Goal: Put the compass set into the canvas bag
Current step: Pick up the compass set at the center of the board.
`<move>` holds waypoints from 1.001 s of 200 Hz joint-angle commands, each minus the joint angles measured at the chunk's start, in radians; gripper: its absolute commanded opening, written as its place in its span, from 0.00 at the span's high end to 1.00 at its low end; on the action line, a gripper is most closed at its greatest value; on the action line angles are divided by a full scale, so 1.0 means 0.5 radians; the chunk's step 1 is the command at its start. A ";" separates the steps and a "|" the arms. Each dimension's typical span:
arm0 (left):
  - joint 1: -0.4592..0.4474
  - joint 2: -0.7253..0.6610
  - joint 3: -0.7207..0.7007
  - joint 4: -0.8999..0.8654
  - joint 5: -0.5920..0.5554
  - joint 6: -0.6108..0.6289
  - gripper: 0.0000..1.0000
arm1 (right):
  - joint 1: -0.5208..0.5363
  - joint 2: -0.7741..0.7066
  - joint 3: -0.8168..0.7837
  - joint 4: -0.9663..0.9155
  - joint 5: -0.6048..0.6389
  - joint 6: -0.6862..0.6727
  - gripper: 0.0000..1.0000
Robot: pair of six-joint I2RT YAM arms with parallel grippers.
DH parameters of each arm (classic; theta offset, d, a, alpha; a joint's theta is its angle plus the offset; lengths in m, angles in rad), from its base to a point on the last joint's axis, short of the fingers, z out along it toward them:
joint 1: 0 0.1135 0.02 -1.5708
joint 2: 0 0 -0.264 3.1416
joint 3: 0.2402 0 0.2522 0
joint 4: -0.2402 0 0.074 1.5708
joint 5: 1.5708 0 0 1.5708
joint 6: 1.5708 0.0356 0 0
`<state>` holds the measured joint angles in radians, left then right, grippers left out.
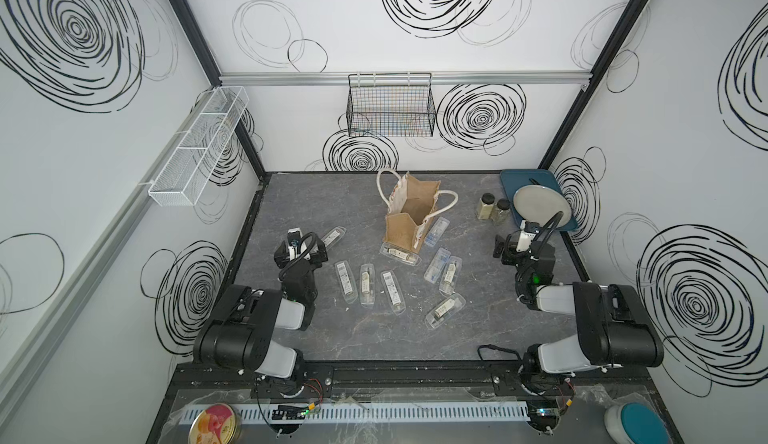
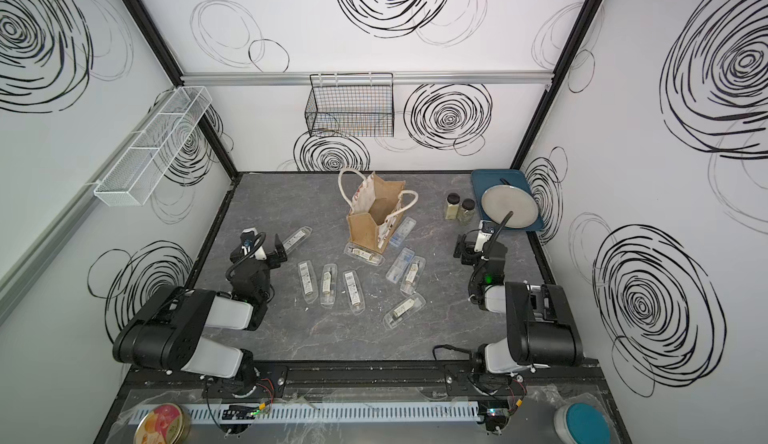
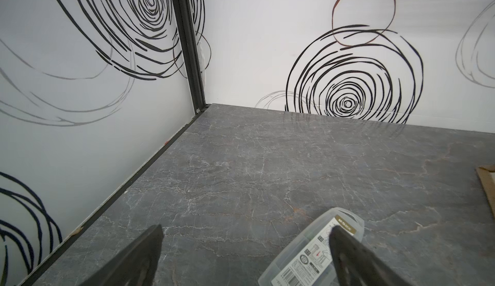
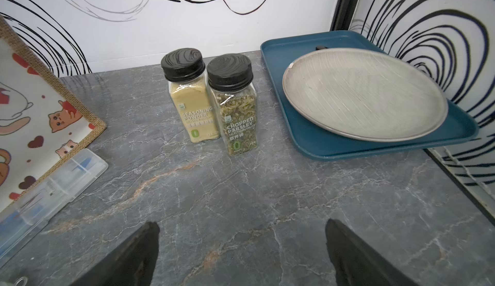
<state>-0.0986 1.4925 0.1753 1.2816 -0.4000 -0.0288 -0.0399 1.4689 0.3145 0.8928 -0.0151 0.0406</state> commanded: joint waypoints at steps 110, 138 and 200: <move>-0.014 0.019 0.040 0.133 0.024 0.030 0.01 | -0.022 0.014 0.036 0.064 -0.053 0.017 0.00; -0.014 0.016 0.038 0.137 0.021 0.031 0.01 | -0.022 0.011 0.031 0.064 -0.053 0.017 0.00; -0.092 0.019 -0.007 0.227 -0.036 0.104 0.01 | -0.012 -0.008 0.023 0.065 -0.039 0.006 0.00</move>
<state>-0.1436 1.4963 0.1753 1.3174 -0.4084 -0.0025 -0.0483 1.4689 0.3145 0.8948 -0.0330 0.0448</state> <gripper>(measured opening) 0.992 0.999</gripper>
